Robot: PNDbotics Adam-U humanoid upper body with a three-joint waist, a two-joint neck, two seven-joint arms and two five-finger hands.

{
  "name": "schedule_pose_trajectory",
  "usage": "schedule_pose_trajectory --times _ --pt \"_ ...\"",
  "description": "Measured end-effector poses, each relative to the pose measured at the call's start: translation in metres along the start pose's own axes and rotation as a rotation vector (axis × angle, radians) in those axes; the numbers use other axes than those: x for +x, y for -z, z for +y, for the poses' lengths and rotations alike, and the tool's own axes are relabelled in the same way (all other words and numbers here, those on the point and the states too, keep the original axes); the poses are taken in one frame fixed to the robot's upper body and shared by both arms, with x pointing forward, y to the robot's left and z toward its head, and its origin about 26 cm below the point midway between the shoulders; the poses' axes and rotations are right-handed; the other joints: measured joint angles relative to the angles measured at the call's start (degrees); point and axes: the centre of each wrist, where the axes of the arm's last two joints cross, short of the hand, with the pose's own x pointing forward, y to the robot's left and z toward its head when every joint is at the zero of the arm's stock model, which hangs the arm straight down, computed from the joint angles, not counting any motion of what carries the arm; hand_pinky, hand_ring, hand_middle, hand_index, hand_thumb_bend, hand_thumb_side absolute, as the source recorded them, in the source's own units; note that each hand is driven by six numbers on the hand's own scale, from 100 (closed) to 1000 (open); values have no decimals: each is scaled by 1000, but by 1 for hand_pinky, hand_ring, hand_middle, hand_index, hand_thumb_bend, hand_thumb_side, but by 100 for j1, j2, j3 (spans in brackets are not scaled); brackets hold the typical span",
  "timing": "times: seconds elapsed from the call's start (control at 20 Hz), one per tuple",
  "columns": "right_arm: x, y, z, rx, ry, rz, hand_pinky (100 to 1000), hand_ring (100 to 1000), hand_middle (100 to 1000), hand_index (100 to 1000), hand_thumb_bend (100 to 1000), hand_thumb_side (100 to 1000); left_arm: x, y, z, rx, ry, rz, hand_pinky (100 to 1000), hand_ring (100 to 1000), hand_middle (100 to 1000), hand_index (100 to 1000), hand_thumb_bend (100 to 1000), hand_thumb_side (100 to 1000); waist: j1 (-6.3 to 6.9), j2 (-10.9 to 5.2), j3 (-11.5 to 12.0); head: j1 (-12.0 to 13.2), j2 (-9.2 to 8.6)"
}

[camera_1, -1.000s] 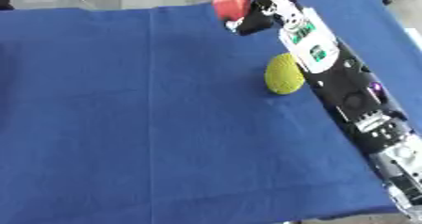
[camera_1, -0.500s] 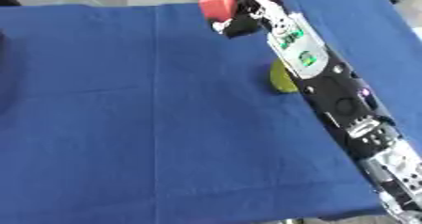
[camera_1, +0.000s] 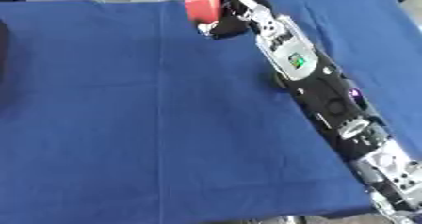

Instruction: Pick up the objects with one hand, pass them to the other hand, and then place them into the box on the other side of the table.

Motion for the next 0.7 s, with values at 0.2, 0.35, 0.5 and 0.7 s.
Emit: schedule_pose_trajectory --times 0.2,0.35,0.5,0.7 --pt "3 3 12 27 25 -14 766 602 557 648 144 158 14 2 -1 -30 -6 -54 808 709 647 736 183 338 0 -32 21 10 3" --pt "5 5 22 47 37 -29 766 602 557 648 142 159 30 3 -5 -73 -13 -106 808 712 650 737 190 341 3 -43 22 10 6" --pt "8 7 32 61 50 -46 766 602 556 648 142 156 43 3 -10 -121 -16 -150 808 713 651 739 194 347 7 -66 24 10 35" --pt "10 9 42 75 62 -62 766 602 556 648 142 157 56 4 -16 -174 -19 -189 807 713 651 738 198 351 20 -71 25 8 52"
